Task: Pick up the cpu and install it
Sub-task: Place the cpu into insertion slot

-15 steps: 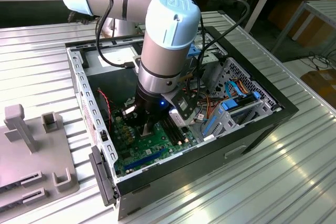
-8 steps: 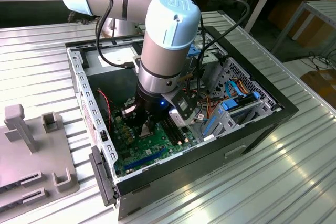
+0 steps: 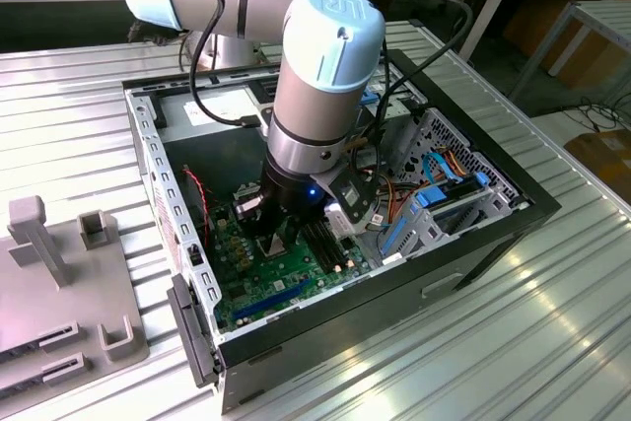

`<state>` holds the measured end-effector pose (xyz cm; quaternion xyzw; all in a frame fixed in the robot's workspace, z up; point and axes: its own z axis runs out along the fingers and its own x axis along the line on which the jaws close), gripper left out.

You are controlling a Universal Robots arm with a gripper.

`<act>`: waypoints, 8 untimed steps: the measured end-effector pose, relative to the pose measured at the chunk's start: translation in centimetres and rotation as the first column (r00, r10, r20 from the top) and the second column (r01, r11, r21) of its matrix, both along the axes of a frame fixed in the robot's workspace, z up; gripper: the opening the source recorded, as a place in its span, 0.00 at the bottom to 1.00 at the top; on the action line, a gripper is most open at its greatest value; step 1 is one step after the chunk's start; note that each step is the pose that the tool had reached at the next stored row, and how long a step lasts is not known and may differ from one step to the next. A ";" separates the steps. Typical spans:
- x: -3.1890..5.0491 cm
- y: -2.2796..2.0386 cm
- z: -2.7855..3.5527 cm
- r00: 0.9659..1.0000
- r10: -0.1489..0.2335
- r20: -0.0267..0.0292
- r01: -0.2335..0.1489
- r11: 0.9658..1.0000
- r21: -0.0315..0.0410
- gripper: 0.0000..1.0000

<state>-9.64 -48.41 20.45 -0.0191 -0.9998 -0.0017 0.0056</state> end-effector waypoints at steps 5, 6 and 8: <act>-0.09 -0.02 0.06 1.000 -0.003 0.000 0.003 1.000 0.000 0.43; -0.09 -0.03 0.12 1.000 -0.003 0.000 0.003 1.000 0.000 0.43; -0.10 -0.06 0.27 1.000 -0.003 0.000 0.003 1.000 0.000 0.43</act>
